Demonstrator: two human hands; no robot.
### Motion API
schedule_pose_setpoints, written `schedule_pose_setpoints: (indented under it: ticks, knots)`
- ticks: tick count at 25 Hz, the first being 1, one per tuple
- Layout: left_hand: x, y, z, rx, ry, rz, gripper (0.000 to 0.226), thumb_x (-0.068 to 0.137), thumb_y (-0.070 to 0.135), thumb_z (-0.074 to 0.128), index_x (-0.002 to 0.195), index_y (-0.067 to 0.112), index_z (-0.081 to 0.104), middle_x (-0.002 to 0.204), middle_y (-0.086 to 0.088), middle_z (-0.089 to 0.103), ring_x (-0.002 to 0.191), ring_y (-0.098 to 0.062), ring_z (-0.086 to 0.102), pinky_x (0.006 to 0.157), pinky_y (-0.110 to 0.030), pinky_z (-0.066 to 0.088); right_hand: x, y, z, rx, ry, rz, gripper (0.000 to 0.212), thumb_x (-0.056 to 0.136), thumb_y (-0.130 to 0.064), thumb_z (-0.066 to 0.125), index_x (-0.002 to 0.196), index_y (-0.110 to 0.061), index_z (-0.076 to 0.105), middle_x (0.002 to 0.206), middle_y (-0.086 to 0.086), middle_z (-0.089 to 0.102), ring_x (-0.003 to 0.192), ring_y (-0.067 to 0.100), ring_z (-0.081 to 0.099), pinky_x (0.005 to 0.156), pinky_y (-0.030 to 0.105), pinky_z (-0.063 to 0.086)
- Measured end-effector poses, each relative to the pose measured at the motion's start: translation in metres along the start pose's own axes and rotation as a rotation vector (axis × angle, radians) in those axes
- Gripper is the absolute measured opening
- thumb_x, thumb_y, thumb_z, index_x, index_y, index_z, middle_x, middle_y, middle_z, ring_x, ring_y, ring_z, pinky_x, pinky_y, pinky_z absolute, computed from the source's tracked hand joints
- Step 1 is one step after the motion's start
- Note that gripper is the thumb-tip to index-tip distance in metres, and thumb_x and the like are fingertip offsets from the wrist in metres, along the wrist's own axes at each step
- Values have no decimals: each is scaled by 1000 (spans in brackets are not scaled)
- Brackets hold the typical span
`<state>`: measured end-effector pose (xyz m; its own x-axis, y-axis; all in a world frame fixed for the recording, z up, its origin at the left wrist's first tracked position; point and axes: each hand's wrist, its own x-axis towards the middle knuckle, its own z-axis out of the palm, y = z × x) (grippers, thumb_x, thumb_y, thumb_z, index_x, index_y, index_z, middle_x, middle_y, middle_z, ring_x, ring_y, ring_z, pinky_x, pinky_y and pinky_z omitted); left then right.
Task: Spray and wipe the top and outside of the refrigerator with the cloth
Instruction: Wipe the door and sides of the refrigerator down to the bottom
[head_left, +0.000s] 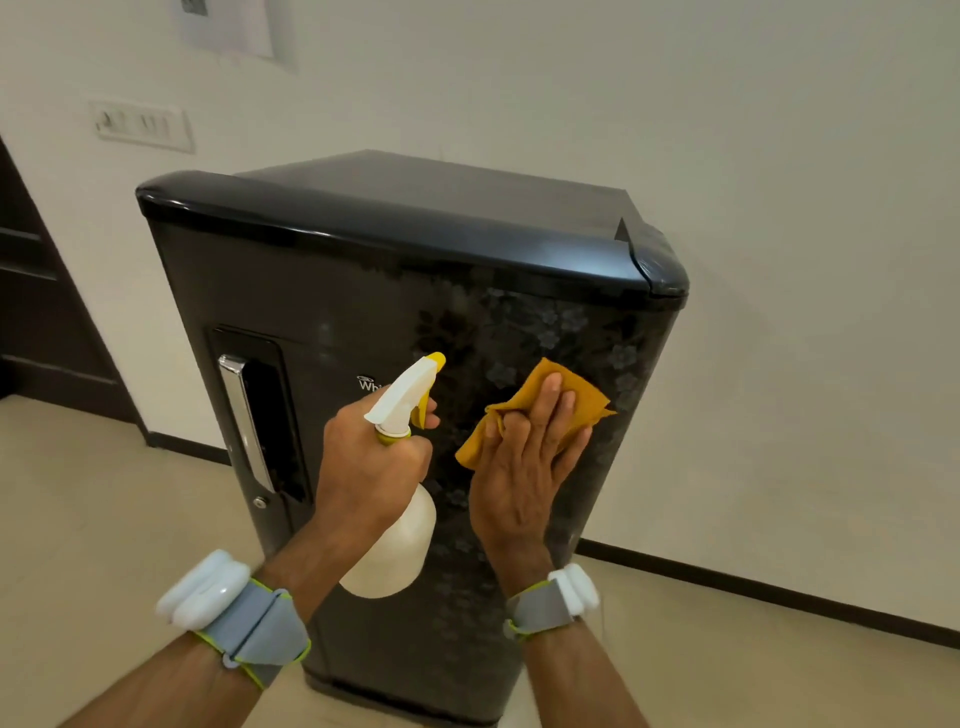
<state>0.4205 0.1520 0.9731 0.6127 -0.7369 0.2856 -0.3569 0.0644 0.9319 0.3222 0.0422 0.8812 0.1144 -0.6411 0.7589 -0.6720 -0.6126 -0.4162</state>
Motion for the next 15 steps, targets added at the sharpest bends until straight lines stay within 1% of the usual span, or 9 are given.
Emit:
schedule_pose_setpoints:
  ticks: [1,2,4,5,6,8,10,12,15]
  knots:
    - [2,5,-3,-2,3,14,48,65,-17,62,90,23,71,82,6,72,82,-4,67,61,-8,51,19,-9,-5,30,51,1,22,106,-32,31,101,-19,47,165,7,-2,152,33,3,118,64,7]
    - [4,9,-4,-3,4,27,49,65,-17,62,89,24,71,81,6,72,82,-5,67,61,-10,52,41,-14,-13,10,114,-37,23,106,-32,31,99,-17,47,164,11,2,151,36,5,118,63,7]
    - [10,15,1,-9,-3,44,48,64,-17,62,89,24,71,80,5,72,80,-7,68,59,-15,54,80,-13,-30,-44,219,-81,23,106,-30,38,96,-14,51,161,19,14,150,40,9,119,60,8]
    - [11,17,3,-18,-7,54,48,64,-17,62,89,23,71,80,5,72,79,-8,68,58,-19,56,90,-12,-35,-31,256,-74,22,105,-28,41,95,-12,53,160,22,17,150,41,11,120,59,9]
    - [12,20,5,-34,-13,65,47,64,-17,62,91,21,72,81,5,72,79,-9,68,58,-24,57,92,-10,-35,7,286,-49,20,104,-26,44,95,-11,53,159,24,18,149,41,10,120,59,10]
    - [13,24,10,-51,-26,76,45,64,-17,61,94,15,73,81,4,72,78,-11,68,57,-29,57,70,-3,-27,137,337,111,16,103,-22,47,96,-8,49,160,27,14,150,42,9,118,61,15]
    - [12,24,13,-51,-42,80,44,64,-17,61,93,13,73,82,4,72,79,-11,68,56,-23,56,34,10,-14,233,353,232,15,102,-17,48,97,-3,46,160,28,10,149,43,11,113,63,22]
    - [12,20,14,-36,-58,86,43,64,-17,62,92,14,73,82,4,73,79,-9,67,56,-16,53,8,18,-3,236,329,256,16,100,-17,49,98,-1,46,160,27,10,149,43,12,111,64,25]
    - [13,20,15,-44,-79,98,44,65,-17,63,93,14,73,83,4,72,81,-8,68,58,-12,52,25,12,-6,270,348,297,22,101,-19,48,101,2,49,159,25,13,148,41,15,112,62,23]
